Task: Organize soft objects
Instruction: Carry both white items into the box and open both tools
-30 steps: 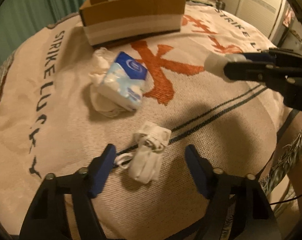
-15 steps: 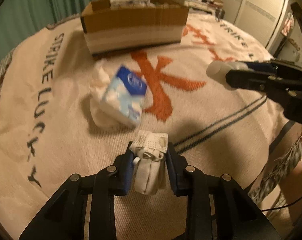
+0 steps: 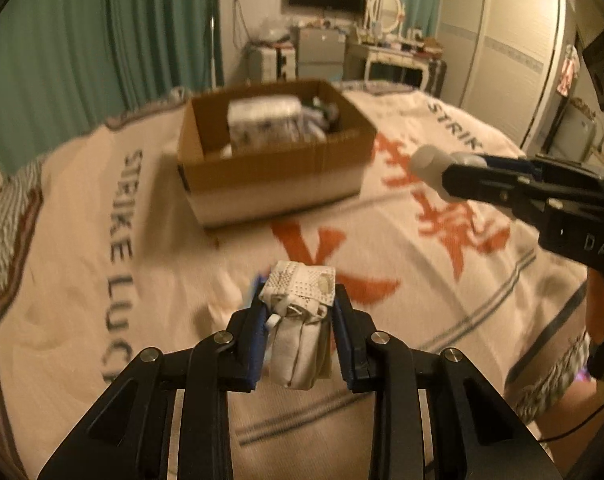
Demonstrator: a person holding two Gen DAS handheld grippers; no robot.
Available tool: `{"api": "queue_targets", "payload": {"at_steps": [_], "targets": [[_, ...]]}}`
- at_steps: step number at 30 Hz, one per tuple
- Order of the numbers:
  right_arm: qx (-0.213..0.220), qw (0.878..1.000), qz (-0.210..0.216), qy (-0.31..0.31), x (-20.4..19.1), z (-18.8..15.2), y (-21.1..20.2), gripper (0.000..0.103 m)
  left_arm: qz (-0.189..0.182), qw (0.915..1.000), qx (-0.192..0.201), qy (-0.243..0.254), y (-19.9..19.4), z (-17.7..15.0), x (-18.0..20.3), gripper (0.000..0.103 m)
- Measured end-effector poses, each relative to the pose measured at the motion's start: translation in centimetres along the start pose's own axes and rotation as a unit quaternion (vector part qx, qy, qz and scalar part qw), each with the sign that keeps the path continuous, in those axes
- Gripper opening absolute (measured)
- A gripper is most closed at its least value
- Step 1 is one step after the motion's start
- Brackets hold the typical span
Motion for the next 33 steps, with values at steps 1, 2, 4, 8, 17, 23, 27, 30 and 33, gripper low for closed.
{"api": "queue_targets", "payload": {"at_steps": [1,2,4,8,17,23,27,30,33], "targets": [[0.004,1.000,-0.003,0.000,0.1,0.4,-0.1,0.032,0.002,1.0000,0.007,0.001,0.0,0.7,0.0,0.029],[0.009,1.000,-0.007,0.002,0.3,1.1,-0.3,0.032,0.004,0.9999,0.013,0.001,-0.1,1.4,-0.1,0.029],[0.020,1.000,-0.014,0.001,0.6,2.6,-0.6,0.032,0.003,0.9997,0.026,-0.005,0.0,3.3,-0.3,0.029],[0.038,0.999,-0.028,0.003,1.5,5.8,-0.6,0.032,0.003,0.9988,0.044,-0.021,0.7,6.9,-1.0,0.029],[0.049,0.998,-0.035,0.020,5.6,13.5,2.6,0.032,0.035,0.9965,0.075,-0.008,4.1,15.2,-3.2,0.029],[0.053,0.997,-0.013,0.062,9.1,18.2,6.9,0.033,0.056,0.9962,0.067,-0.003,9.2,18.4,-4.9,0.029],[0.053,0.995,-0.019,0.080,10.9,19.4,10.1,0.034,0.053,0.9971,0.038,-0.038,12.3,19.3,-6.9,0.029],[0.061,0.995,-0.030,0.072,11.0,19.4,10.9,0.038,0.042,0.9970,0.047,-0.046,13.0,19.6,-7.3,0.029],[0.057,0.995,-0.033,0.073,11.1,19.4,11.8,0.040,0.041,0.9969,0.055,-0.038,13.1,19.5,-7.0,0.032]]}}
Point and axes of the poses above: each gripper's, at about its wrist camera, not at the fingertips, and y roughly the way its jaws point, x to its right, z to its top, the point moved 1 cm from there along y, roughly the way its jaws point, and after that the axes turned 10 degrees about z, right-handed, at the moved point
